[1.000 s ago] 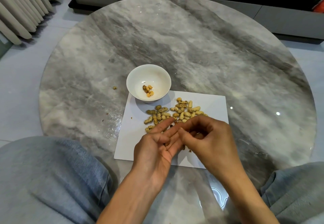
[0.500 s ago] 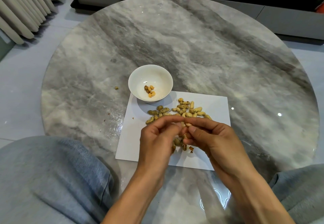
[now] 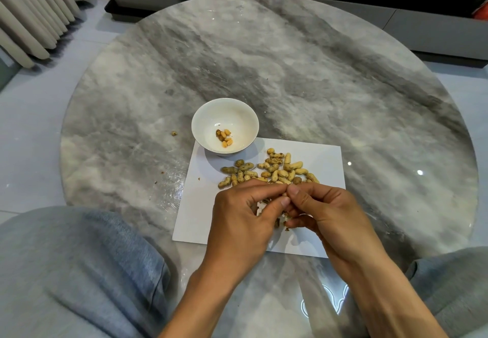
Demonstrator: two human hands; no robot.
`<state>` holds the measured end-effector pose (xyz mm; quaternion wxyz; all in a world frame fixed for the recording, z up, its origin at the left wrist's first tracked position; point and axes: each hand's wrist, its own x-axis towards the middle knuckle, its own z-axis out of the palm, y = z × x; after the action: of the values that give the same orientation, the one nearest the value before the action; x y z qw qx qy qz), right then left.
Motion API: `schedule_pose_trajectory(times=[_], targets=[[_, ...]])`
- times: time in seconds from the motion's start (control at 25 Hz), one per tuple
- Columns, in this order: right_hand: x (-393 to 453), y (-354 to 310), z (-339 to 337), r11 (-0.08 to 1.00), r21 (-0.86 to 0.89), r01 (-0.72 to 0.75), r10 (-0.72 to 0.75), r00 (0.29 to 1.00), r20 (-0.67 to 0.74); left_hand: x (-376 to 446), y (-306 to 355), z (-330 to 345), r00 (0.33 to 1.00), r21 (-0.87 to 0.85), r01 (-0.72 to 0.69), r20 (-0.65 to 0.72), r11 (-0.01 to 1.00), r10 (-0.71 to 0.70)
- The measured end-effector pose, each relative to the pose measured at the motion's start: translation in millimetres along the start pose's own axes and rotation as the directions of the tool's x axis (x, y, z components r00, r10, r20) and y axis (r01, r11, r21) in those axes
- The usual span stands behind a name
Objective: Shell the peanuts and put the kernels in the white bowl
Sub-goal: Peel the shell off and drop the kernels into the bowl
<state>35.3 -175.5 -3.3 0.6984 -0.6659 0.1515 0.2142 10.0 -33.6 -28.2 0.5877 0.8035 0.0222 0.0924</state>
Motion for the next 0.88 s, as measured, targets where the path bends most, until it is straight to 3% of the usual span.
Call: schedule_pose_trajectory(times=[0.16,0.64,0.72,0.88], targets=[[-2.8,-0.1,2.2,0.996,-0.083,0.042,-0.043,0.999,-0.007,-2.6,-5.0,2.0,0.981,0.208,-0.187,-0.02,0.96,0.195],[-8.0,1.4,8.6,0.949,0.275,-0.156,0.141,0.987,0.074,-5.9,-5.2,-0.2,0.896,0.429,-0.41,0.024,0.805,0.444],[-8.3,2.7,9.4,0.944,0.283,-0.169,0.157,0.985,0.064,-6.4,-5.3,0.8,0.894,0.443,-0.422,0.061,0.791,0.443],[-8.3,2.1,8.8,0.947,0.27,-0.171,0.17,0.985,0.027,-6.0,-6.0,5.0,0.945,0.4,-0.322,0.088,0.858,0.314]])
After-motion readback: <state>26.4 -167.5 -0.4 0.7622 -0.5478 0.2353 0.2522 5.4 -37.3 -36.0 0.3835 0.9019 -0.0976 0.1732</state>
